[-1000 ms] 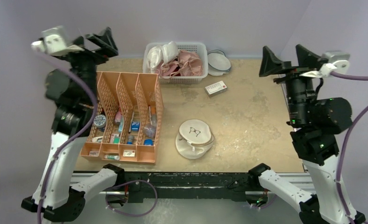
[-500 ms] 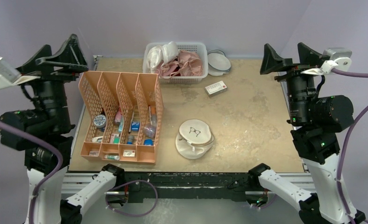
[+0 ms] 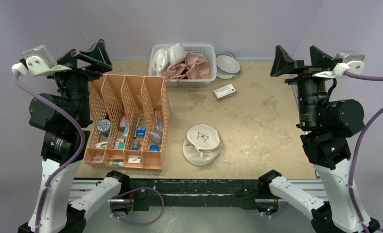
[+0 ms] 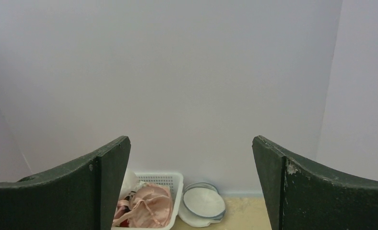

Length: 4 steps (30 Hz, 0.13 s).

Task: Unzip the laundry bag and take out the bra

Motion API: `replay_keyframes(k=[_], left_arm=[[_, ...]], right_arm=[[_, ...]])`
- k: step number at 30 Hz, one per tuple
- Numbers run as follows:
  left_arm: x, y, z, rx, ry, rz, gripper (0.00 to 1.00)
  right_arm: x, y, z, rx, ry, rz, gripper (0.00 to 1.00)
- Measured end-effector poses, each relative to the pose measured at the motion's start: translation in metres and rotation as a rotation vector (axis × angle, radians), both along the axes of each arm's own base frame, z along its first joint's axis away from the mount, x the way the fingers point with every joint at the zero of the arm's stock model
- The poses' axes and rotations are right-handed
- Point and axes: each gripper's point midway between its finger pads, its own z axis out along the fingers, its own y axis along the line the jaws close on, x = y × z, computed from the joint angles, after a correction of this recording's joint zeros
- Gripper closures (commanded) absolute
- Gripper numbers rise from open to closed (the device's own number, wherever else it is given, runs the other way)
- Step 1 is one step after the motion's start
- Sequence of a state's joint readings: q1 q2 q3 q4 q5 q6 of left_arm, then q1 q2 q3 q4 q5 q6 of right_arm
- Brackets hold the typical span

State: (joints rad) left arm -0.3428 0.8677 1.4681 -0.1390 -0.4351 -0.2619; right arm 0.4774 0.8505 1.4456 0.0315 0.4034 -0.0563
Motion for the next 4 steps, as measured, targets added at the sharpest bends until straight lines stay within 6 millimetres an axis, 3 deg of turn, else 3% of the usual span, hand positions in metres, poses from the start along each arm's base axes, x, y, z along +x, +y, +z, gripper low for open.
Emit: replay_keyframes(k=[4], left_arm=[[0.0004,-0.0004,-0.0001,-0.007,-0.002,-0.003,0.01]], right_arm=[[0.0017,-0.0002,-0.0015,0.008,-0.006,-0.005,0.00]])
